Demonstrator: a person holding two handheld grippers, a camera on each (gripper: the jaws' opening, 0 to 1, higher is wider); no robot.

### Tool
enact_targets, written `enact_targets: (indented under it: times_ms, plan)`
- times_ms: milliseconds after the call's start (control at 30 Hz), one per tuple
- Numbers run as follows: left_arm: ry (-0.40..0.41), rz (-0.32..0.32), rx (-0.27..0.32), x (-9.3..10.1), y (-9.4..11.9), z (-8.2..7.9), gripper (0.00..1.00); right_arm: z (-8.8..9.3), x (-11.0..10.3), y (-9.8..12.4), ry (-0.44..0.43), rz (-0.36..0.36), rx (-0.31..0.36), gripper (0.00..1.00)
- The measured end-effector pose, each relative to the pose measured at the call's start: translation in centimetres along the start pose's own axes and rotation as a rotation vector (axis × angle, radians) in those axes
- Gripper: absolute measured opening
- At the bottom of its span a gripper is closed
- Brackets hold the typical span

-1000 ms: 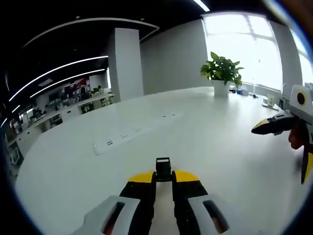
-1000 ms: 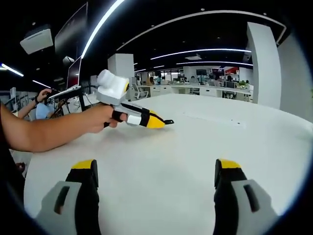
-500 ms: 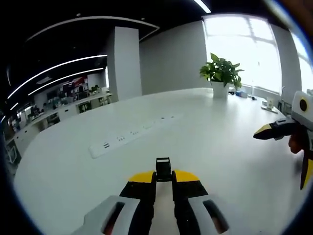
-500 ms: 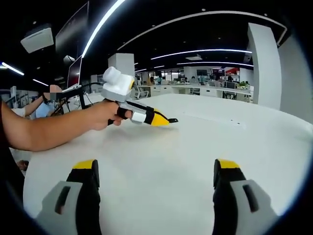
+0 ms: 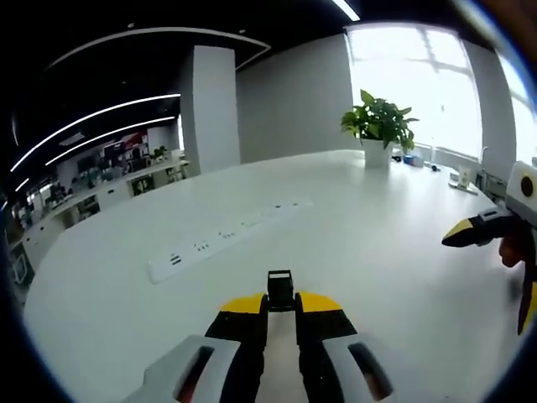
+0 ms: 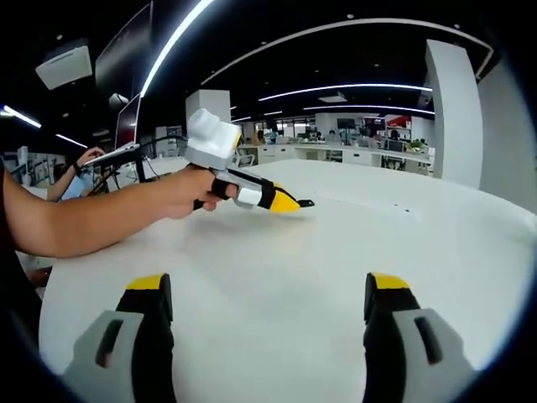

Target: Snap the two parts of the plastic buckle together until the buckle closes and remains connected.

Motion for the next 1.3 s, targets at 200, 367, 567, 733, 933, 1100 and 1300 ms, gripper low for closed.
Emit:
enact_targets:
  times_ms: [200, 367, 567, 733, 933, 1100, 1300]
  plan:
    - [0.032, 0.022, -0.003, -0.3, -0.6, -0.4, 0.11, 0.0, 0.1, 0.1, 0.001, 0.0, 0.002, 0.95]
    - [0.031, 0.025, 0.006, -0.3, -1.0, -1.0, 0.11, 0.2, 0.2, 0.2, -0.005, 0.002, -0.003, 0.95]
    - [0.035, 0.032, 0.014, -0.3, -1.4, -1.4, 0.11, 0.1, 0.1, 0.2, 0.026, 0.013, -0.007, 0.95]
    - [0.036, 0.04, 0.012, -0.4, -2.0, -1.7, 0.11, 0.3, 0.0, 0.1, 0.035, 0.006, -0.015, 0.95]
    - [0.044, 0.048, 0.007, -0.6, -2.8, -1.9, 0.11, 0.2, 0.1, 0.1, 0.037, 0.008, -0.013, 0.94]
    - [0.04, 0.05, 0.005, -0.7, -3.2, -2.0, 0.11, 0.3, 0.1, 0.0, 0.038, 0.008, -0.017, 0.94]
    - [0.044, 0.059, 0.01, -0.5, -3.9, -2.7, 0.11, 0.4, 0.2, 0.0, 0.04, 0.012, -0.021, 0.93]
Point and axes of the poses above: the point that each gripper's makers call its tool centre point, and the gripper's own axes: y roughly backward along the fingers, x roughly to its right, z roughly out of its underside, the point moved 10 cm from there along y, roughly backward along the fingers, and after that the axes turned 11 degrees about y, right-handed, at the moved point
